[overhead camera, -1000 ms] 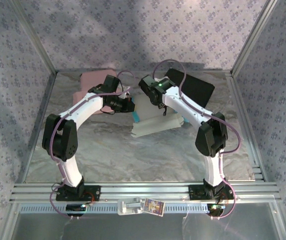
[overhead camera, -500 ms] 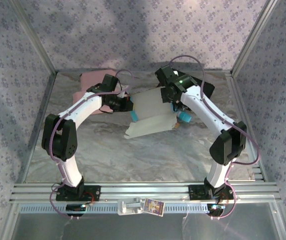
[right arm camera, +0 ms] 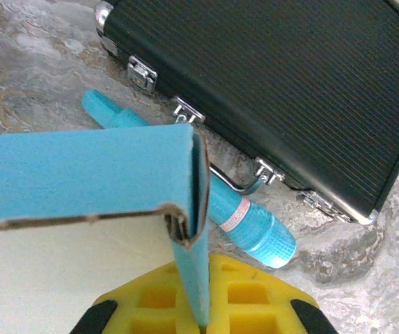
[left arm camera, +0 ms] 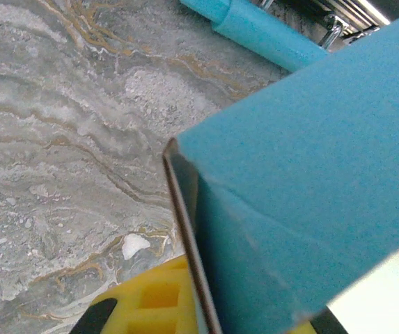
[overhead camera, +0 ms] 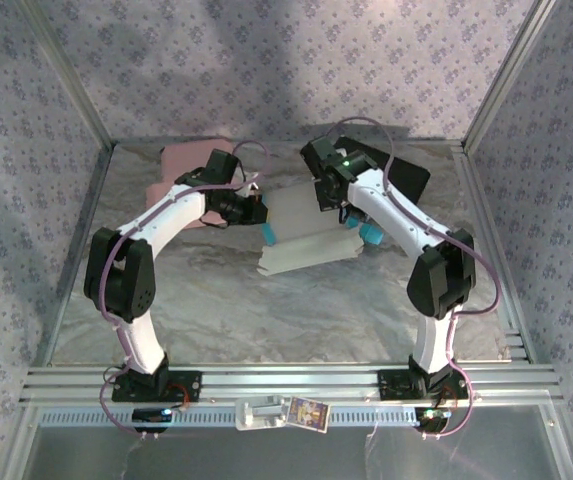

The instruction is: Fold the paper box

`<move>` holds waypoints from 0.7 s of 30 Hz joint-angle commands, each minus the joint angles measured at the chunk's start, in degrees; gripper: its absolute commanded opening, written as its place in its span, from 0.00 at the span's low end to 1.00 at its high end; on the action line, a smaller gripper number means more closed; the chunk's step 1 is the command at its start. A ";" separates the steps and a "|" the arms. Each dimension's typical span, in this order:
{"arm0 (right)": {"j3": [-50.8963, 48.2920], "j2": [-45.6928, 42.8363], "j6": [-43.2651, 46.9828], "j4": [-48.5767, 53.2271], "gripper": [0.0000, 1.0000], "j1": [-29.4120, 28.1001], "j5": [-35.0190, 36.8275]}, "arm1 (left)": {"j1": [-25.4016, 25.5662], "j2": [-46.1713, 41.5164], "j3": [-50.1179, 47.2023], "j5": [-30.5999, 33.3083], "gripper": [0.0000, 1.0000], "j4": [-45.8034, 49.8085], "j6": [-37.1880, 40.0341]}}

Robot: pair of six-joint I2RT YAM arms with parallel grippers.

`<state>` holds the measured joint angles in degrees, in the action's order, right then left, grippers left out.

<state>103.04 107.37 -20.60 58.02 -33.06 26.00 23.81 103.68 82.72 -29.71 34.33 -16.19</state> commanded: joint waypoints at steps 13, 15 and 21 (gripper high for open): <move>-25.58 -6.80 -22.28 -7.47 0.00 -2.46 -3.20 | 5.30 0.21 -14.60 10.97 0.14 -13.81 -7.66; -27.59 -7.19 -23.44 -8.72 0.00 -2.45 -4.07 | 5.68 -0.09 -16.59 11.01 0.18 -16.75 -8.99; -29.85 -7.36 -24.57 -9.36 0.00 -2.15 -4.81 | 6.84 -1.89 -20.47 10.81 0.22 -22.31 -10.68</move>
<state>74.28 101.97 -42.11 48.27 -35.77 20.51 30.17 103.59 63.79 -20.05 15.88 -25.02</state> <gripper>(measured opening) 0.056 0.217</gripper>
